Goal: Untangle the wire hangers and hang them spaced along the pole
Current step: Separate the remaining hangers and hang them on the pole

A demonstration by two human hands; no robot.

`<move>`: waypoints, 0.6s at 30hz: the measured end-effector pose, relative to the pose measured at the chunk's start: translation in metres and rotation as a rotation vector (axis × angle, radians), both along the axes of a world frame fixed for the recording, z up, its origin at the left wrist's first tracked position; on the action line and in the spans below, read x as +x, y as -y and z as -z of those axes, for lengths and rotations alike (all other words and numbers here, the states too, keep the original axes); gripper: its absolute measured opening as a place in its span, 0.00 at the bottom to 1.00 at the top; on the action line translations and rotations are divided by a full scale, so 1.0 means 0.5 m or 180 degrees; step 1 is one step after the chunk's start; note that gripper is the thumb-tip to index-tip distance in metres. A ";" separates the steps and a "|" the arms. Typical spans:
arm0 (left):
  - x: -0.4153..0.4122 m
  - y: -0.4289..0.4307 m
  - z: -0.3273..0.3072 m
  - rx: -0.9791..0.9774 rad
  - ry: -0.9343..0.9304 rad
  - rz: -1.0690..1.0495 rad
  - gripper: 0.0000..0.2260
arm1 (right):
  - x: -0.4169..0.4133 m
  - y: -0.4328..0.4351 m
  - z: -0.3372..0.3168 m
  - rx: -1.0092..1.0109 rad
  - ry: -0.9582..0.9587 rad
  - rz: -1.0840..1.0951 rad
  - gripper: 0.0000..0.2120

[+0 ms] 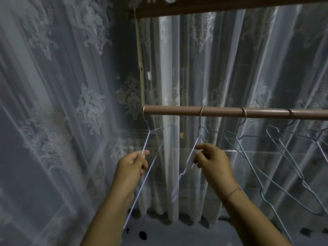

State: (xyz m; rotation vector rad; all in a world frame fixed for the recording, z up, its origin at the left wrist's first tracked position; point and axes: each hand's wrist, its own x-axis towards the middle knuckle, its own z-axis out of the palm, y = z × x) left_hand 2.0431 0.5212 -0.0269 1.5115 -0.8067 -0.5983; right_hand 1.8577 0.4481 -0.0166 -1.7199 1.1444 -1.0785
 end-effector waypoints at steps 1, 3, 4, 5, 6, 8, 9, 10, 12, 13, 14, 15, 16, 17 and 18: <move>0.000 0.000 0.002 -0.0043 -0.0019 -0.0047 0.10 | 0.001 0.000 -0.002 -0.0025 0.0021 -0.0018 0.08; -0.002 -0.001 0.004 -0.0099 -0.0025 -0.0089 0.11 | 0.006 0.001 -0.006 -0.0038 0.0097 -0.0062 0.07; -0.003 0.000 0.005 -0.0118 -0.0015 -0.0090 0.11 | 0.009 0.001 -0.007 -0.0016 0.0172 -0.0077 0.07; -0.005 0.000 0.005 -0.0128 -0.0017 -0.0089 0.11 | 0.011 0.001 -0.008 0.0030 0.0261 -0.0079 0.07; -0.007 0.000 0.006 -0.0140 -0.0034 -0.0088 0.12 | 0.014 0.002 -0.008 0.0089 0.0351 -0.0072 0.07; -0.010 -0.001 0.008 -0.0154 -0.0052 -0.0088 0.11 | 0.021 0.003 -0.009 0.0223 0.0523 -0.0056 0.09; -0.011 -0.001 0.008 -0.0154 -0.0074 -0.0087 0.11 | 0.025 0.004 -0.010 0.0320 0.0636 -0.0057 0.11; -0.012 -0.001 0.009 -0.0164 -0.0108 -0.0080 0.10 | 0.028 0.004 -0.012 0.0436 0.0784 -0.0065 0.12; -0.010 0.001 0.011 -0.0176 -0.0131 -0.0068 0.10 | 0.034 0.004 -0.016 0.0646 0.1076 -0.0079 0.14; -0.009 0.002 0.012 -0.0164 -0.0109 -0.0073 0.10 | 0.035 0.004 -0.018 0.0694 0.1142 -0.0066 0.15; -0.009 0.002 0.012 -0.0155 -0.0089 -0.0070 0.10 | 0.037 0.004 -0.019 0.0707 0.1150 -0.0044 0.16; -0.009 0.001 0.012 -0.0156 -0.0079 -0.0058 0.10 | 0.038 0.003 -0.019 0.0704 0.1133 -0.0019 0.16; -0.010 0.001 0.011 -0.0159 -0.0086 -0.0041 0.10 | 0.039 0.003 -0.019 0.0694 0.1116 0.0006 0.16; -0.010 0.000 0.010 -0.0163 -0.0108 -0.0024 0.10 | 0.040 0.002 -0.018 0.0684 0.1110 0.0026 0.17; -0.011 -0.001 0.010 -0.0165 -0.0139 -0.0008 0.10 | 0.040 0.001 -0.018 0.0678 0.1102 0.0035 0.17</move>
